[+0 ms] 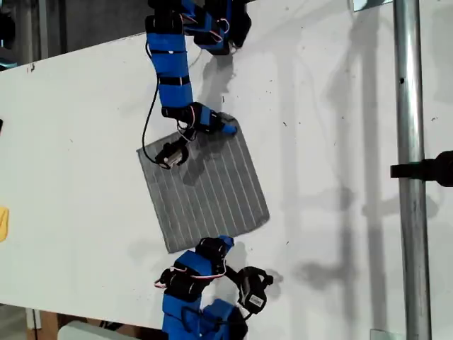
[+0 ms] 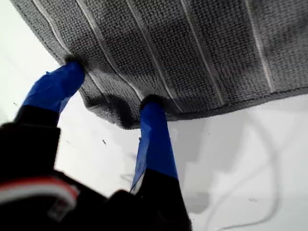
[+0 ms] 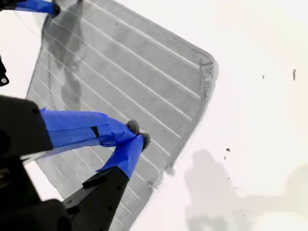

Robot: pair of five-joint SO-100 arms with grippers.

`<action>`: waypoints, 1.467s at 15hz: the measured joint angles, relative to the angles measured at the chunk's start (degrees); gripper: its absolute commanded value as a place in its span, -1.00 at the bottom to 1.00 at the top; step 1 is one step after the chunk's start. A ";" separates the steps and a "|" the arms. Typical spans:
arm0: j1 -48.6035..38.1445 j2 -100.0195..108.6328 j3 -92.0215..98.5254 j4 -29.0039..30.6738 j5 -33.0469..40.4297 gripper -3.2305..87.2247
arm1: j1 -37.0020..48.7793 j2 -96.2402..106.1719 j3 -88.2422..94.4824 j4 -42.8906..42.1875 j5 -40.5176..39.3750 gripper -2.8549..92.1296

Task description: Grasp corners of a towel and fold twice.

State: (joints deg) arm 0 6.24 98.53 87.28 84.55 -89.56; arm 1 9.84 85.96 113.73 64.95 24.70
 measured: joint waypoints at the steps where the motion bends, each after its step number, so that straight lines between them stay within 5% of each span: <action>1: 0.00 -0.18 0.00 -0.35 -0.09 -0.99 | 0.44 0.00 1.32 -0.26 0.00 -0.94; 9: -0.44 -4.48 -3.25 0.26 -0.26 -0.98 | -0.09 -0.88 0.97 -2.72 2.20 -0.95; 11: -1.93 -10.37 -12.74 2.29 6.86 -0.46 | -0.70 -1.93 -0.70 -2.64 2.72 -0.95; 12: -2.99 -13.45 -16.17 3.16 10.99 -0.37 | -0.88 -1.93 -1.32 -2.64 3.08 -0.95; 16: -6.06 -18.28 -18.98 3.16 24.43 -0.40 | -1.32 -2.02 -2.02 -2.02 4.04 -0.95; 22: -4.57 -29.79 -5.71 -17.93 19.60 -0.51 | -3.34 -2.55 -7.21 -0.09 6.06 -0.95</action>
State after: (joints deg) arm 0 1.67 68.73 81.56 66.62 -69.96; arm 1 6.50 83.41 106.52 64.86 30.76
